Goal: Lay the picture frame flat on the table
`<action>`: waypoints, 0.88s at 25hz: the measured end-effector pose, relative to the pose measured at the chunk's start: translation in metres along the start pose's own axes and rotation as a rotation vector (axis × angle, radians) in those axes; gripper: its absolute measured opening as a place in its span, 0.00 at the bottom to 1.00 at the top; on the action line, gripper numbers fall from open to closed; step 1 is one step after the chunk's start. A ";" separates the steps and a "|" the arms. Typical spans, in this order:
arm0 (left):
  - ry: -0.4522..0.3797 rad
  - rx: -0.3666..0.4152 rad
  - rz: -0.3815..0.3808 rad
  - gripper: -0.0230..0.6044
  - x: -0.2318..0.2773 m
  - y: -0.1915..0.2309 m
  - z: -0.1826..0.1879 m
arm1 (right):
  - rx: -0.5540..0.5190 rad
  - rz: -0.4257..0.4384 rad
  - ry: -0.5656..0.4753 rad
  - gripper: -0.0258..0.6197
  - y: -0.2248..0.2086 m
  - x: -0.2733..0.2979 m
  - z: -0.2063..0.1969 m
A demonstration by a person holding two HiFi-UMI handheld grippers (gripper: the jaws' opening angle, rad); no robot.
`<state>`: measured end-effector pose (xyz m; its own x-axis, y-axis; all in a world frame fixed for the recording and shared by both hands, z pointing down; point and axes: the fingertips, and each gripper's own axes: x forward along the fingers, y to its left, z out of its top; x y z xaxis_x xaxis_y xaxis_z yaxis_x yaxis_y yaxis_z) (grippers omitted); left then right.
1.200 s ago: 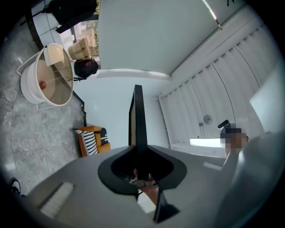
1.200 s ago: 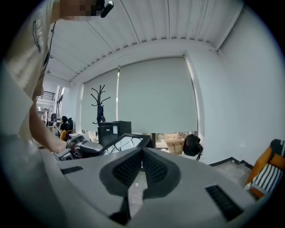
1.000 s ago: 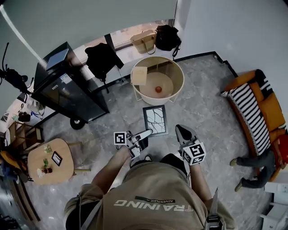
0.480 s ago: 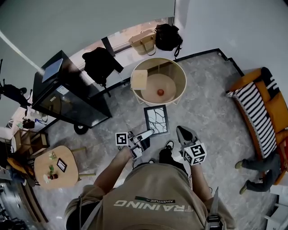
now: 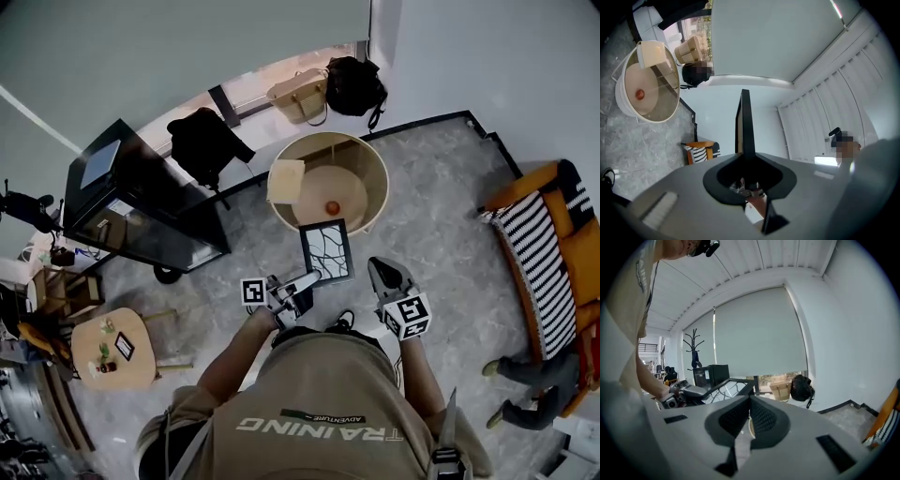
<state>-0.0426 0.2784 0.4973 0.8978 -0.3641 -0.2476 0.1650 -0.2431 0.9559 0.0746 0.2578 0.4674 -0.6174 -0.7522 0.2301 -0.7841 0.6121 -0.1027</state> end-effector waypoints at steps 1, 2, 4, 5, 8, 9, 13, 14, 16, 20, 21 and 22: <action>-0.006 0.008 -0.004 0.14 0.008 0.003 0.005 | -0.010 0.007 0.001 0.05 -0.009 0.004 0.000; -0.012 0.013 -0.007 0.14 0.015 0.006 0.010 | -0.022 0.012 0.004 0.05 -0.017 0.008 0.000; -0.027 0.010 -0.005 0.14 0.023 0.013 0.020 | -0.042 0.023 0.016 0.05 -0.025 0.018 0.001; -0.035 0.003 -0.002 0.14 0.025 0.015 0.023 | -0.044 0.032 0.021 0.05 -0.027 0.021 0.000; -0.044 -0.002 0.007 0.14 0.029 0.021 0.028 | -0.034 0.059 0.027 0.05 -0.027 0.029 -0.003; -0.044 0.002 0.009 0.13 0.029 0.022 0.028 | -0.031 0.067 0.031 0.05 -0.027 0.030 -0.006; -0.044 -0.008 0.036 0.13 0.025 0.033 0.028 | -0.020 0.082 0.039 0.05 -0.030 0.037 -0.015; -0.042 -0.012 0.046 0.13 0.028 0.038 0.036 | -0.019 0.082 0.038 0.05 -0.037 0.046 -0.011; -0.037 -0.022 0.061 0.13 0.036 0.048 0.062 | -0.012 0.082 0.045 0.05 -0.056 0.069 -0.003; -0.029 -0.063 0.048 0.14 0.047 0.066 0.104 | -0.005 0.062 0.067 0.05 -0.083 0.106 0.004; -0.027 -0.075 0.052 0.13 0.050 0.071 0.113 | -0.005 0.053 0.072 0.05 -0.089 0.114 0.006; -0.020 -0.083 0.058 0.14 0.052 0.076 0.123 | -0.003 0.045 0.077 0.05 -0.095 0.122 0.008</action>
<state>-0.0333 0.1305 0.5376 0.8985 -0.3940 -0.1936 0.1466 -0.1463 0.9783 0.0732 0.1058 0.4980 -0.6449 -0.7033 0.2991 -0.7556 0.6454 -0.1116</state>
